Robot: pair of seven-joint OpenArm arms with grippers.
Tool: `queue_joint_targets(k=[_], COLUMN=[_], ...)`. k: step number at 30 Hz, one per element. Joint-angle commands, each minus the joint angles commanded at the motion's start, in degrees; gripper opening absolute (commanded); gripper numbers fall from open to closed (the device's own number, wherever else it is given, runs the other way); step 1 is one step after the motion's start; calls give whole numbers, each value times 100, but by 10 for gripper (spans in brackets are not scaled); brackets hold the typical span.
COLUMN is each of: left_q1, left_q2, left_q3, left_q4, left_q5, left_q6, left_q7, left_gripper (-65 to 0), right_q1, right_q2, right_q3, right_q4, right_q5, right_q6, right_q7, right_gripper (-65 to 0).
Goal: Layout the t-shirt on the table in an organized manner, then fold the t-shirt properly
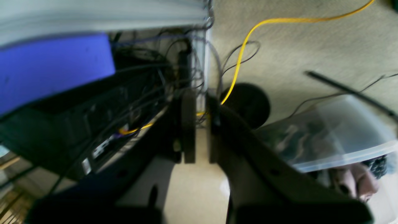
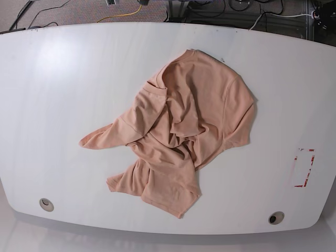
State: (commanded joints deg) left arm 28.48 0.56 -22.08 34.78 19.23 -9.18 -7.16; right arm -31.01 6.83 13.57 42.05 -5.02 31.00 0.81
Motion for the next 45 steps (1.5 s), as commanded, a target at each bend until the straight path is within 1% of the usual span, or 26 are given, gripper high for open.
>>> queue_joint_targets(k=[5, 7, 11, 15, 19, 23, 27, 31, 33, 43, 45], left_q1=[195, 228, 375, 580, 811, 1064, 1288, 1437, 1497, 1688, 1677], left_q2=[23, 48, 53, 58, 80, 90, 91, 87, 55, -70, -61], left_q3=[9, 12, 18, 24, 22, 27, 28, 12, -64, -49, -36], left_q4=[317, 456, 727, 1070, 1518, 1922, 2266, 2455, 2521, 2780, 2774], left_q5=[-52, -66, -113, -171, -177, -240, -303, -356, -289, -284, -316], left_q6=[1, -3, -9, -15, -39, -56, -58, -61, -61, -70, -62], left_q7=[24, 62, 89, 86, 51, 92, 142, 234, 260, 289, 258], left_gripper=[-650, -650, -650, -650, -650, -650, -650, -650, -650, -650, -650], right_q1=[54, 91, 31, -213, -614, -1002, -1330, -1569, -1670, -1972, -2017], right_q2=[23, 28, 32, 36, 4, -3, -16, -29, -29, -38, -20], right_q3=[82, 61, 102, 77, 70, 63, 74, 63, 41, 59, 64], right_q4=[-117, -105, -34, 309, 1045, 1661, 2136, 2404, 2568, 2986, 3167], right_q5=[13, -32, -37, -42, -57, -69, -69, -70, -40, -36, -45], right_q6=[188, 346, 507, 618, 705, 703, 654, 571, 517, 432, 460], right_q7=[-36, -52, -70, -100, -59, -73, -56, -10, 1, 54, -21], right_gripper=[-603, -600, -601, -602, -601, -601, -600, -599, -601, -602, -605])
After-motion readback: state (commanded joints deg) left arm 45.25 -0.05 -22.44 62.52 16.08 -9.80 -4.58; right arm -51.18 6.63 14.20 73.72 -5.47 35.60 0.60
